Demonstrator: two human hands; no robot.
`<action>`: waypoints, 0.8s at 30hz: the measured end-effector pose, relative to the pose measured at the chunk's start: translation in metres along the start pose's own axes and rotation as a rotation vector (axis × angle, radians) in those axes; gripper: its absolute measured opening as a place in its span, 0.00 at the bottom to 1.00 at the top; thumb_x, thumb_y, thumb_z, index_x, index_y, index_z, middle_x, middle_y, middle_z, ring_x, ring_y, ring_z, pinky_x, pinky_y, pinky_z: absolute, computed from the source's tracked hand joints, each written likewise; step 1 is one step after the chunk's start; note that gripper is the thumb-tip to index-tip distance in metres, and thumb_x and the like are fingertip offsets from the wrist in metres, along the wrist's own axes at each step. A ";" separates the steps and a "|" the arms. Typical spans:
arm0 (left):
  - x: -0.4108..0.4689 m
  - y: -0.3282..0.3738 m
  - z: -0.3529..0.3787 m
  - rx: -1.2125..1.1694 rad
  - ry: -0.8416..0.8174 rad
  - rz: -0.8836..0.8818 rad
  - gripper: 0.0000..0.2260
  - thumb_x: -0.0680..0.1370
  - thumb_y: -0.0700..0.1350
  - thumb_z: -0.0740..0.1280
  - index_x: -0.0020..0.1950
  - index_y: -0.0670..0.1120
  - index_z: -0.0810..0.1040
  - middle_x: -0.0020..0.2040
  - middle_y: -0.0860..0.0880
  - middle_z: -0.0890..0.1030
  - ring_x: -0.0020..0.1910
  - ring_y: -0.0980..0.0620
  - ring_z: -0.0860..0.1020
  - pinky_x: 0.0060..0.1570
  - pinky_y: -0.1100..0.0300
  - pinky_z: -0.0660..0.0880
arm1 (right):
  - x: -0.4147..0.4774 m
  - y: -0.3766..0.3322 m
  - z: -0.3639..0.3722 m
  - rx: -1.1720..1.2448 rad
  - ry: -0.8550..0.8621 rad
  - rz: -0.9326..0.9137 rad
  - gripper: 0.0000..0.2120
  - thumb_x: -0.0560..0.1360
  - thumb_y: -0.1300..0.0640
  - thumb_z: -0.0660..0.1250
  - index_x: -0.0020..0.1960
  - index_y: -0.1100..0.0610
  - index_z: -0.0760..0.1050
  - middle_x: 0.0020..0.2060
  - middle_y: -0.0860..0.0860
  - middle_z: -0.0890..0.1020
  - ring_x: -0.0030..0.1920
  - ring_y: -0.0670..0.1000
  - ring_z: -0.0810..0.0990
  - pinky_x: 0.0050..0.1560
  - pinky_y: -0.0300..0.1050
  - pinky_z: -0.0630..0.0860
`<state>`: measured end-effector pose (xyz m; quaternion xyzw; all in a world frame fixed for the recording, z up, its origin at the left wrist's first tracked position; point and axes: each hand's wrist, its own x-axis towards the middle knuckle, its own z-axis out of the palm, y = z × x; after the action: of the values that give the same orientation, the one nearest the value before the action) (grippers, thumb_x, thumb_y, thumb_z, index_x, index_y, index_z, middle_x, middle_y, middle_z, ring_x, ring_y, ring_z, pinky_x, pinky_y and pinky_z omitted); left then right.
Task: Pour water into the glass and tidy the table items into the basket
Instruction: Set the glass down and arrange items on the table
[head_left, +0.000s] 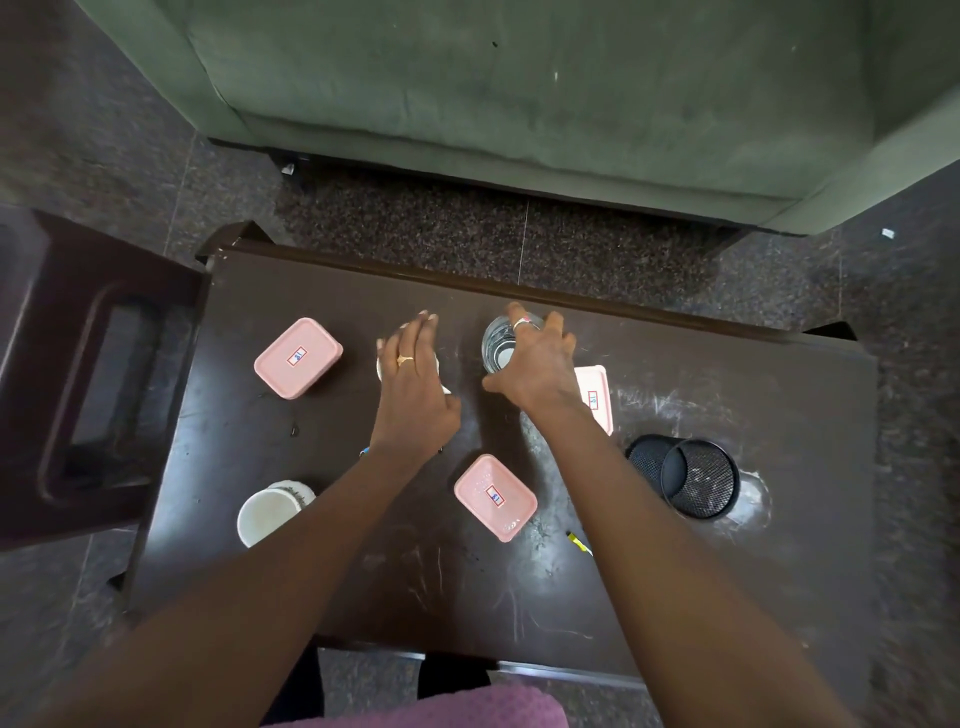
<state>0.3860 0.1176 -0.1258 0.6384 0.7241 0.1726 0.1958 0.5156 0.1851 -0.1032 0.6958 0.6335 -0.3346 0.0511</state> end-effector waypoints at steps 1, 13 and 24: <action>-0.003 0.005 0.001 -0.053 0.000 0.039 0.36 0.63 0.35 0.63 0.71 0.35 0.59 0.71 0.39 0.64 0.71 0.40 0.62 0.72 0.49 0.47 | 0.000 0.000 0.000 0.006 -0.008 -0.004 0.44 0.62 0.54 0.78 0.72 0.46 0.57 0.65 0.57 0.61 0.65 0.62 0.62 0.58 0.56 0.72; 0.011 0.040 0.028 -0.422 -0.160 -0.063 0.44 0.66 0.39 0.74 0.74 0.38 0.51 0.72 0.40 0.64 0.71 0.44 0.62 0.67 0.70 0.50 | -0.003 0.083 -0.028 0.164 -0.082 0.293 0.36 0.65 0.58 0.76 0.67 0.60 0.63 0.64 0.61 0.68 0.63 0.62 0.70 0.60 0.51 0.69; 0.015 0.043 0.044 -0.451 -0.099 -0.162 0.39 0.66 0.40 0.75 0.72 0.39 0.59 0.68 0.41 0.70 0.68 0.45 0.67 0.61 0.76 0.52 | -0.029 0.086 0.023 0.217 -0.152 0.358 0.29 0.67 0.61 0.75 0.63 0.60 0.65 0.63 0.61 0.67 0.62 0.63 0.71 0.62 0.51 0.69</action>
<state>0.4432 0.1380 -0.1434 0.5262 0.7055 0.2823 0.3817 0.5865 0.1327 -0.1357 0.7715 0.4543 -0.4377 0.0821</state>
